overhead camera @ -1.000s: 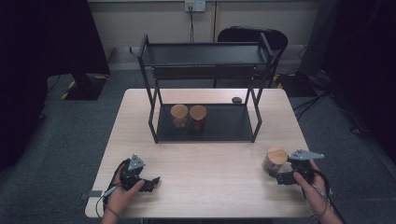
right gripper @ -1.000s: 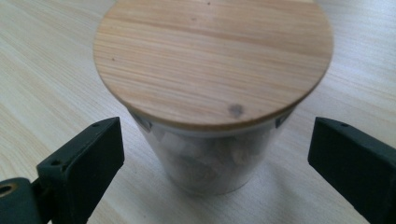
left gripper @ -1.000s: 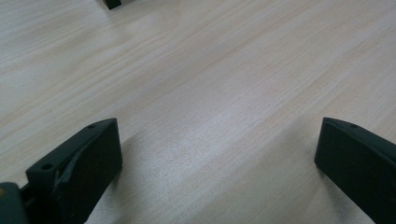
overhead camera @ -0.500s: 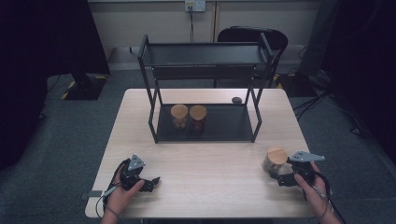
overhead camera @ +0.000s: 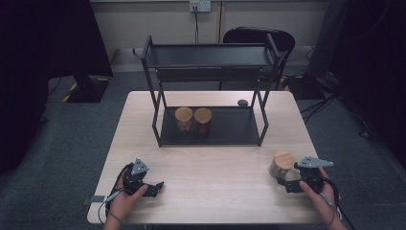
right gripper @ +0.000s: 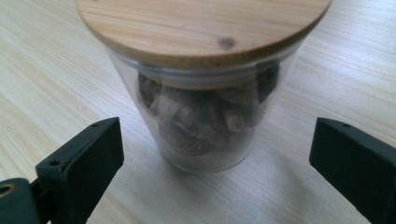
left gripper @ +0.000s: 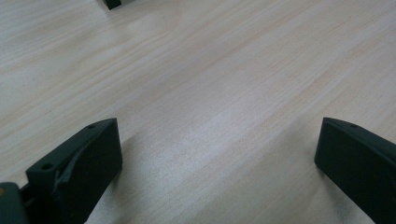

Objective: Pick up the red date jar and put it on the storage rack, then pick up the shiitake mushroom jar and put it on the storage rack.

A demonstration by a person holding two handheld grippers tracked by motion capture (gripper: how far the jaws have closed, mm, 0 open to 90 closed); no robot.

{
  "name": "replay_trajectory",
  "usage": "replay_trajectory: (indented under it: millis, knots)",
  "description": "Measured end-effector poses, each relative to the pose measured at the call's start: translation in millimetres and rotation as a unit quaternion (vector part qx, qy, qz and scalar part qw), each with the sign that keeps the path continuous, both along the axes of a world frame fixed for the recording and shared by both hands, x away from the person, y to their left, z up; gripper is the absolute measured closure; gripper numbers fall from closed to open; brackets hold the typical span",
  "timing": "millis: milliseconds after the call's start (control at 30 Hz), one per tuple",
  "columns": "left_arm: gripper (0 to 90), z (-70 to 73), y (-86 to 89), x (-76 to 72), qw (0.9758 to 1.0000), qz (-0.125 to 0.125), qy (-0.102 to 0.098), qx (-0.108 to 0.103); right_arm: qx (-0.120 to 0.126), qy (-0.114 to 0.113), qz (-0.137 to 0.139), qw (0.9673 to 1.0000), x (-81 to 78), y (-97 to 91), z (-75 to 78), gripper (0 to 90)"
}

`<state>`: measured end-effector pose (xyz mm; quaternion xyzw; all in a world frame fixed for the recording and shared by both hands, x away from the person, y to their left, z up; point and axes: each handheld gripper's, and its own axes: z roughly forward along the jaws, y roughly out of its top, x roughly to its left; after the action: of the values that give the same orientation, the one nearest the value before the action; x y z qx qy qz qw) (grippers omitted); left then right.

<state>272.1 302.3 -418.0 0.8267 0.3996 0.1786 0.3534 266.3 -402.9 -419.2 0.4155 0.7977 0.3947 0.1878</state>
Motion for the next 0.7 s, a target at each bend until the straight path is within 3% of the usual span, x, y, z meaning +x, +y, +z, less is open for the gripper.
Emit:
replay_trajectory:
  millis: [700]
  knots:
    - [0.4,0.0,0.0,0.0,1.0,0.0,0.0,0.0,0.008,-0.015,0.002,0.9999,0.0,2.2,-0.5,2.3]
